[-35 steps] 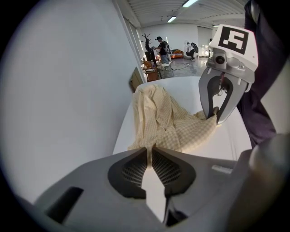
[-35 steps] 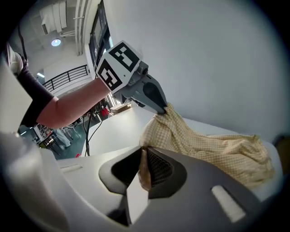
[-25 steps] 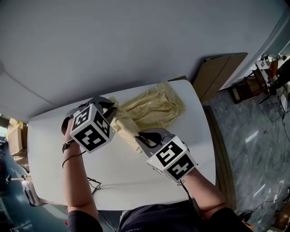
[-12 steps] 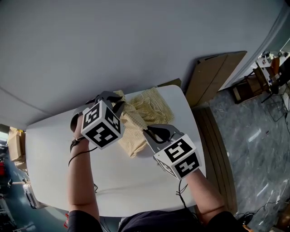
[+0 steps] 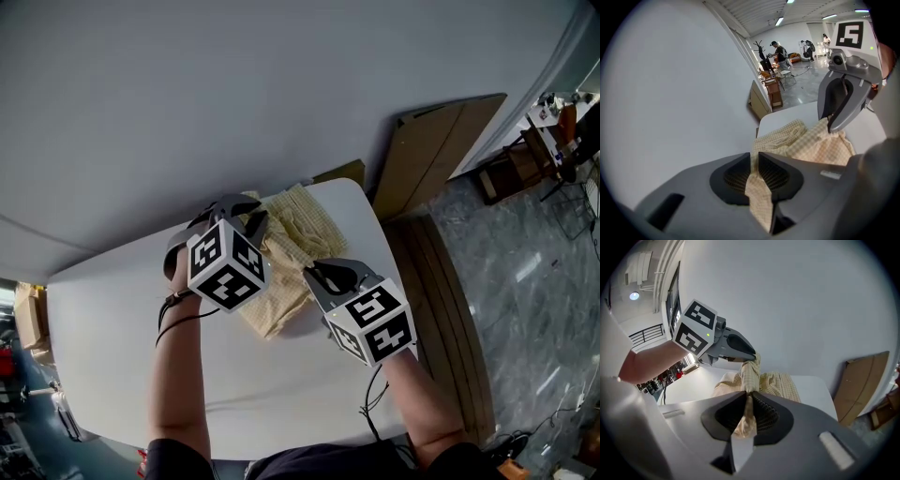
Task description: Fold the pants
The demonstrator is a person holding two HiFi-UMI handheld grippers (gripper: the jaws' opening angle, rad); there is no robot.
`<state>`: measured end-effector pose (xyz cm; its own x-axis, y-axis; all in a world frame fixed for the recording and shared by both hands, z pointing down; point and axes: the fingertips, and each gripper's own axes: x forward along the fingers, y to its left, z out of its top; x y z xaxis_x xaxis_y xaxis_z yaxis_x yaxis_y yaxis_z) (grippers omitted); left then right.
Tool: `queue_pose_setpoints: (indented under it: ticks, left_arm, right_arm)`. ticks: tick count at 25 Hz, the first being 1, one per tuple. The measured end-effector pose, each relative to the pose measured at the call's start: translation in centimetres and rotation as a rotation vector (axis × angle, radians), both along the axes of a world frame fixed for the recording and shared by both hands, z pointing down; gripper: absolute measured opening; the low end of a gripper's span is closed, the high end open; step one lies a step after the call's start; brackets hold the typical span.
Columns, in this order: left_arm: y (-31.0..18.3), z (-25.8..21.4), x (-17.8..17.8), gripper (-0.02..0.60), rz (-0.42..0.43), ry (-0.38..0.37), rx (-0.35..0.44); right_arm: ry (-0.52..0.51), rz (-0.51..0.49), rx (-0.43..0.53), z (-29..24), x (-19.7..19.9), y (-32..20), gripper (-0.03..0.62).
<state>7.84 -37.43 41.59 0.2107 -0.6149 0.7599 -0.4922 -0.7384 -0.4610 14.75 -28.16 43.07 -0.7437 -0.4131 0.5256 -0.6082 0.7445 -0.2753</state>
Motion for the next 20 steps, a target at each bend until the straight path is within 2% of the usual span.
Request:
queue_pose_setpoints:
  ticks: [4,12,15,18,20]
  left_arm:
    - [-0.9,-0.1,0.3,0.080,-0.032,0.051,0.017]
    - [-1.5,-2.1,-0.4,0.077,-0.066,0.102,0.129]
    - [-1.0,-1.5,-0.9,0.060,-0.078,0.106,0.102]
    - [0.2,0.4,-1.0,0.049,-0.069,0.089,0.037]
    - [0.9,1.5,-0.9,0.034,-0.065,0.089,0.005]
  right_arm:
    - [0.015,0.019,-0.010,0.9,0.4,-0.6,0.047]
    - [0.081,0.077,-0.029,3.0,1.8,-1.6,0.064]
    - [0.107,0.123,-0.036,3.9,2.8,-2.2,0.080]
    - [0.154,0.175,-0.038,4.7,4.2,-2.5,0.083]
    - [0.218,0.204,-0.022,5.2,5.2,-2.7,0.036]
